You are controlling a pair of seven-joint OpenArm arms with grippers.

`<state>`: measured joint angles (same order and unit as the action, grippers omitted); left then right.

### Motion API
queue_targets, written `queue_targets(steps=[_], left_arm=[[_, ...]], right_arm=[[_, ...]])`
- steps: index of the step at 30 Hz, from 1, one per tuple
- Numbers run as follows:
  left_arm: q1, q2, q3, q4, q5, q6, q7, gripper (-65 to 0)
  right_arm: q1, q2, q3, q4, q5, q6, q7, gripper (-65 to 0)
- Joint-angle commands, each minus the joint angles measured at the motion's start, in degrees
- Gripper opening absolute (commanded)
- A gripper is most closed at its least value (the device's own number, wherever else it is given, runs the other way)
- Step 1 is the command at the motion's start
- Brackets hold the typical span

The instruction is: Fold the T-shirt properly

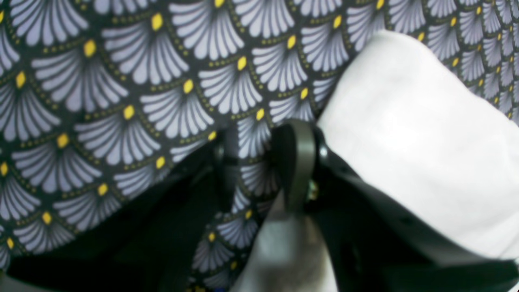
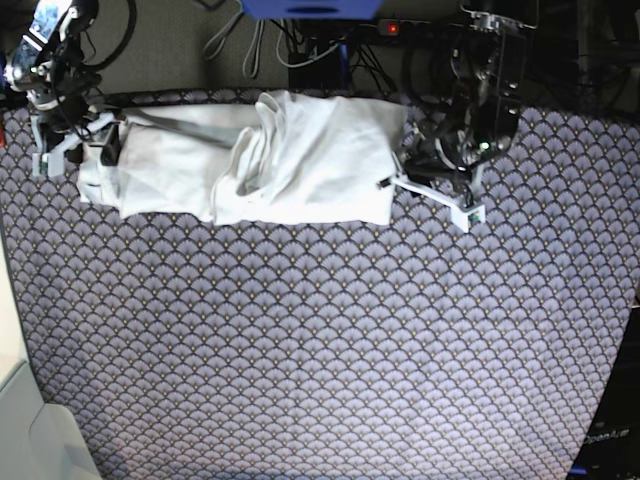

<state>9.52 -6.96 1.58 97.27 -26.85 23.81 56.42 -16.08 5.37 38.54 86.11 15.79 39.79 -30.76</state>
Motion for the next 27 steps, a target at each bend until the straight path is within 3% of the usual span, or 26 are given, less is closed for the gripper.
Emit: queue_targets(steps=[1, 6, 12, 17, 27], left_arm=[[-0.7, -0.2, -0.2, 1.1, -0.2, -0.1, 0.0, -45.7], [-0.7, -0.2, -0.2, 1.1, -0.1, -0.1, 0.0, -45.7], [-0.7, -0.2, -0.2, 1.1, -0.1, -0.1, 0.0, -45.8], [-0.7, -0.2, -0.3, 1.1, -0.1, -0.1, 0.0, -45.8], [-0.7, -0.2, -0.2, 1.1, -0.1, -0.1, 0.0, -45.8]], right_arm=[[-0.1, 0.3, -0.5, 0.1, 0.6, 0.2, 0.0, -22.9], [-0.2, 0.3, -3.0, -0.8, 0.7, 0.2, -0.6, -23.1], [0.2, 0.0, -4.4, -0.8, 1.2, 0.2, -7.2, -23.1], [0.0, -0.2, -4.3, -0.8, 5.1, 0.2, -7.5, -23.3], [0.1, -0.3, -4.3, -0.8, 5.0, 0.2, -7.4, -23.1]])
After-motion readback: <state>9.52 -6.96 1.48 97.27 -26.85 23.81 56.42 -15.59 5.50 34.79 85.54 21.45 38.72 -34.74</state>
